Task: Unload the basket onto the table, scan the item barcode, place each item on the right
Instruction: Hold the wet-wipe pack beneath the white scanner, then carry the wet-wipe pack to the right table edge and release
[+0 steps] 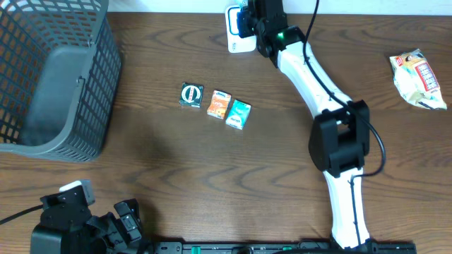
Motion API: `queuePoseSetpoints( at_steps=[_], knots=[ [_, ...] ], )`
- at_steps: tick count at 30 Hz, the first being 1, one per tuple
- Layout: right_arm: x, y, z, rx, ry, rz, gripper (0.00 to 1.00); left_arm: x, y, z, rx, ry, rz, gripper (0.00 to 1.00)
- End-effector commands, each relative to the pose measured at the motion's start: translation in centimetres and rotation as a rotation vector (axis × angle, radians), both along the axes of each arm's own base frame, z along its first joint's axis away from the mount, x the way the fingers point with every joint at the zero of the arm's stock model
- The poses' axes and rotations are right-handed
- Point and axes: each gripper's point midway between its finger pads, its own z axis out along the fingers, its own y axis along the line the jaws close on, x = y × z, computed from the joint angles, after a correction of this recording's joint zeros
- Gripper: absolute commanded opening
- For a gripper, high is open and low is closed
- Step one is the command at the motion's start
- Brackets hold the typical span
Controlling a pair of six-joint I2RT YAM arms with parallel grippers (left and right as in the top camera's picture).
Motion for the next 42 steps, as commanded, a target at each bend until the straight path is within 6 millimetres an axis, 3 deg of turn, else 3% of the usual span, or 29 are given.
queuePoseSetpoints(
  at_steps=[1,6,17,26,29,35,39,42],
  knots=[
    [0.7,0.9,-0.2,-0.007,-0.031,0.018,0.01,0.0,0.2,0.1,0.002,-0.004,0.016,0.98],
    [0.6,0.8,-1.8,0.003,0.012,0.004,0.01,0.0,0.2,0.1,0.002,-0.004,0.016,0.98],
    [-0.2,0.5,-3.1,-0.001,0.074,0.013,0.01,0.0,0.2,0.1,0.002,-0.004,0.016,0.98],
    [-0.2,-0.4,-2.6,-0.012,0.079,-0.010,0.01,0.0,0.2,0.1,0.002,-0.004,0.016,0.98],
    [0.0,-2.7,-0.7,-0.026,0.070,-0.061,0.01,0.0,0.2,0.1,0.002,-0.004,0.016,0.98],
    [-1.1,-11.7,3.6,-0.113,0.102,-0.170,0.01,0.0,0.2,0.1,0.002,-0.004,0.016,0.98],
    [-3.4,-16.9,2.4,-0.269,0.217,-0.140,0.01,0.0,0.2,0.1,0.002,-0.004,0.016,0.97],
    [-6.1,-21.9,-0.9,-0.403,0.380,-0.095,0.01,0.0,0.2,0.1,0.002,-0.004,0.016,0.98]
  ],
)
